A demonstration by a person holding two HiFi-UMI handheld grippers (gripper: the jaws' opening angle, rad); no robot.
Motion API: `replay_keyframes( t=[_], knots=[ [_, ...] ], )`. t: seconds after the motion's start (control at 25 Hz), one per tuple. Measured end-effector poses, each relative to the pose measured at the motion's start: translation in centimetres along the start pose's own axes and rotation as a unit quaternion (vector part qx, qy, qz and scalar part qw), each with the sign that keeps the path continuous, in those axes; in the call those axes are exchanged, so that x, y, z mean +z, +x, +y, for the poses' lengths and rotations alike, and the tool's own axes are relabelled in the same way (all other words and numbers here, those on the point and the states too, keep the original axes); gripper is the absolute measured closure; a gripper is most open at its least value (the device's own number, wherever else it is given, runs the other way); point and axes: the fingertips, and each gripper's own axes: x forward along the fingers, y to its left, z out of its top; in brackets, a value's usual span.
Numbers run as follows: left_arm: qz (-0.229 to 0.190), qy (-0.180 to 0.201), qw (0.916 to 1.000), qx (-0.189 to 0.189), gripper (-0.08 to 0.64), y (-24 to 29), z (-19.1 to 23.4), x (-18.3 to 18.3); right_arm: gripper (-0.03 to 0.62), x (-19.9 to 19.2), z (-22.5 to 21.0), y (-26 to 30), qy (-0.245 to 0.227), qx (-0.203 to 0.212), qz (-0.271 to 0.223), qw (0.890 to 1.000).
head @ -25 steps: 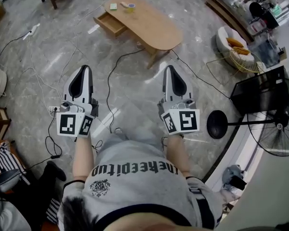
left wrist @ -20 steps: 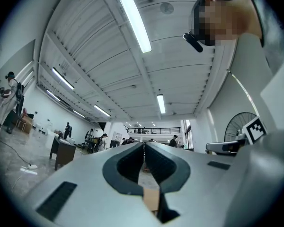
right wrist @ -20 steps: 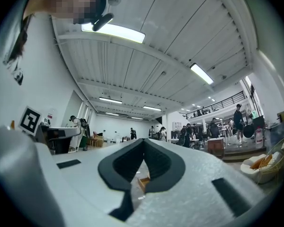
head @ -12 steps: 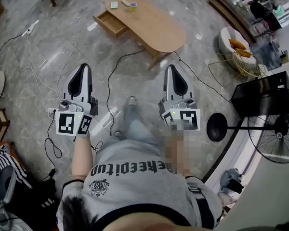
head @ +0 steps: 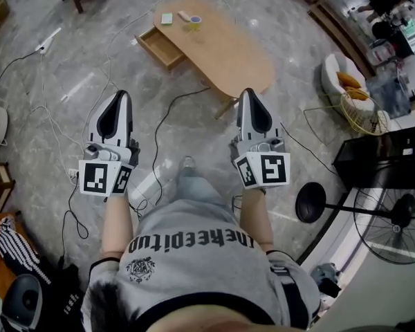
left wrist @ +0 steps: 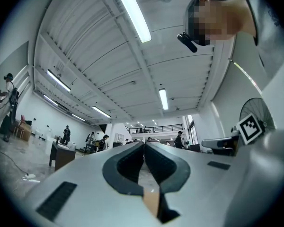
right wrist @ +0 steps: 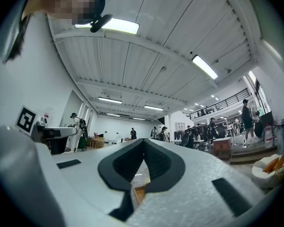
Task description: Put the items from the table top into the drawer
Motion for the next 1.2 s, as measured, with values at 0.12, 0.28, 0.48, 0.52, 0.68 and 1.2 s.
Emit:
replay_keyframes(
  t=[0.12,0.28,0.48,0.52,0.68,1.2],
  knots=[
    [-0.001,0.004,1.0000,0.001,0.548,3.5,0.2,-0.5,0.597,-0.1,-2.2,3.1,0.001,0.007,-0.004,1.000],
    [-0.003,0.011,0.9999,0.003,0.548,7.9,0.4,-1.1,0.597,-0.2,-5.0,6.7,0.004,0.014,-0.008,1.000],
    [-0.010,0.017,0.9997,0.011,0.548,11.8,0.5,-2.3,0.597,-1.4,-7.8,9.7,0.008,0.023,-0.012,1.000],
    [-0.009,0.021,0.9997,0.013,0.548,12.3,0.3,-2.5,0.597,-1.7,-8.3,10.1,0.010,0.024,-0.012,1.000],
    [0.000,0.025,0.9995,0.021,0.548,13.9,0.7,-3.3,0.597,-2.6,-9.3,11.8,0.019,0.031,-0.009,0.999],
    [-0.001,0.013,0.9998,0.015,0.548,19.9,3.8,-5.3,0.597,-4.4,-12.1,17.4,0.025,0.016,-0.009,1.000]
  ],
)
